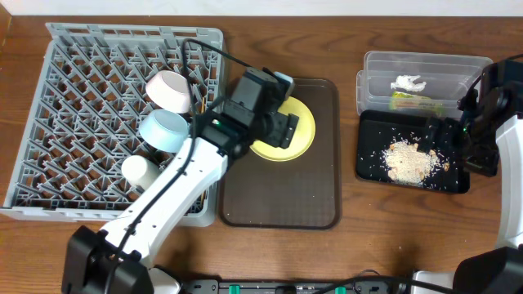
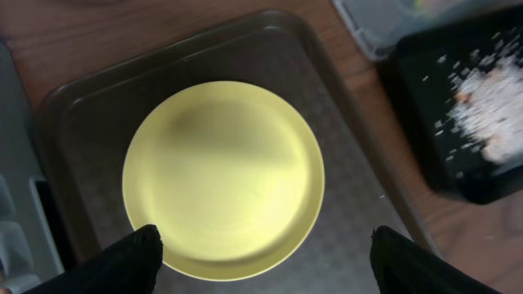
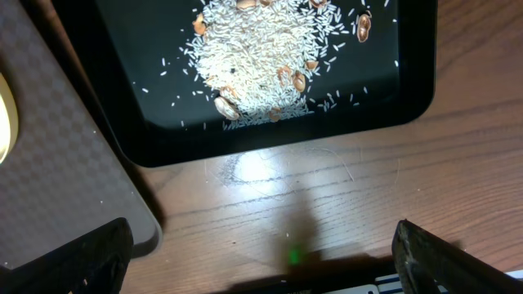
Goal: Sort waste into correct bins and load items into the dishwasher
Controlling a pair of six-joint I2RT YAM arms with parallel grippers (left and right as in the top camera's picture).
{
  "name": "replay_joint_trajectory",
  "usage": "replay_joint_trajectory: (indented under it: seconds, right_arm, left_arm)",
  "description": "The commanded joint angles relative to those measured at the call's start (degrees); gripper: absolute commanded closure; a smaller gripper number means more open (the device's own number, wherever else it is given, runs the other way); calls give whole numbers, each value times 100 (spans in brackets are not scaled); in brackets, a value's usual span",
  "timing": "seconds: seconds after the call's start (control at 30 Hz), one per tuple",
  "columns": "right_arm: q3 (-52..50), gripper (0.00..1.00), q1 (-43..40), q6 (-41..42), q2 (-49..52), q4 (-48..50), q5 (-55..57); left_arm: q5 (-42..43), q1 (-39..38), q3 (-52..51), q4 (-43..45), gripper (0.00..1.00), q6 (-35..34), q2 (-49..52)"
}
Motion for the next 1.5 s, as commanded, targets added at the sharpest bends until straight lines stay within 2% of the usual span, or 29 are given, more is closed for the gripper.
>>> replay_joint_trajectory:
  seconds: [0.0,0.2,0.4,0.5,0.7,0.8,1.13,1.23,1.47]
  right_arm:
    - [44,1,-20,-2,-105,-4,-26]
    - [44,1,-20,-2,-105,-7,-26]
    - [44,1,-20,-2,-105,-2,-26]
    - [44,1,-20,-2,-105,2,-26]
    - [44,1,-20,-2,-105,7,-26]
    - [44,1,-20,-2,-105,9,-26]
    - [44,1,-20,-4,-105,9,-26]
    - [44,1,-20,-2,-105,9,-26]
    - [44,1,-20,-4,-105,11,-26]
  left_arm:
    - [-852,-264,-46,33,18,273,323]
    - [-1038,-710,-46,103,24,385,1010]
    - [-1517,-1091,-46,214,25,549,1735]
    - [-1569,-1211,-46,278,25,551,1950]
    - [-1622,-1276,-46,378,32,549,2310]
    - [-1899,-1276,-46,382,40,549,2492]
    - [-1980,-1279,-46,380,85,546,2660]
    - [-2013,-1279,-42,382,92,546,2660]
    - [-2533,-1305,166,175,92,551,2455]
